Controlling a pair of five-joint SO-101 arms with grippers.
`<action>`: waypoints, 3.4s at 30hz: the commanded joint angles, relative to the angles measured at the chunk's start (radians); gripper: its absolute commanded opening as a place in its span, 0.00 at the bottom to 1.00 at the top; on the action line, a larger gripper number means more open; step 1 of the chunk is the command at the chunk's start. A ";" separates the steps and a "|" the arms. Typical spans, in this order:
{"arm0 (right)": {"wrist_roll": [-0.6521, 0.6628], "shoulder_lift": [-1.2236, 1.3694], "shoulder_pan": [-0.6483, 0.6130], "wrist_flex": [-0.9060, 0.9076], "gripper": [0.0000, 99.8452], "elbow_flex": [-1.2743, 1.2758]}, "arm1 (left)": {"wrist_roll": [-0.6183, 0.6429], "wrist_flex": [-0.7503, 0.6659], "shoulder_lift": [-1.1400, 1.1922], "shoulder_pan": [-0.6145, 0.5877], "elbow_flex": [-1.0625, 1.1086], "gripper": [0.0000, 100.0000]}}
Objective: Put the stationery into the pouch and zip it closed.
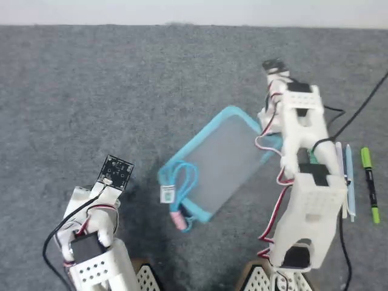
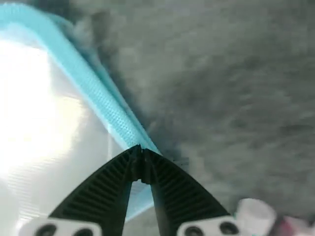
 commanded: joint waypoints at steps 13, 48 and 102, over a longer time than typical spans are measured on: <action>-0.087 -0.180 0.076 0.216 0.01 -0.092 | 0.018 -0.035 -0.025 -0.002 -0.008 0.11; 0.018 -0.412 -0.004 -0.110 0.01 0.519 | 0.018 -0.015 -0.025 -0.002 -0.008 0.11; 0.112 -1.110 -0.631 -0.151 0.01 1.209 | 0.018 -0.017 -0.025 0.040 -0.008 0.11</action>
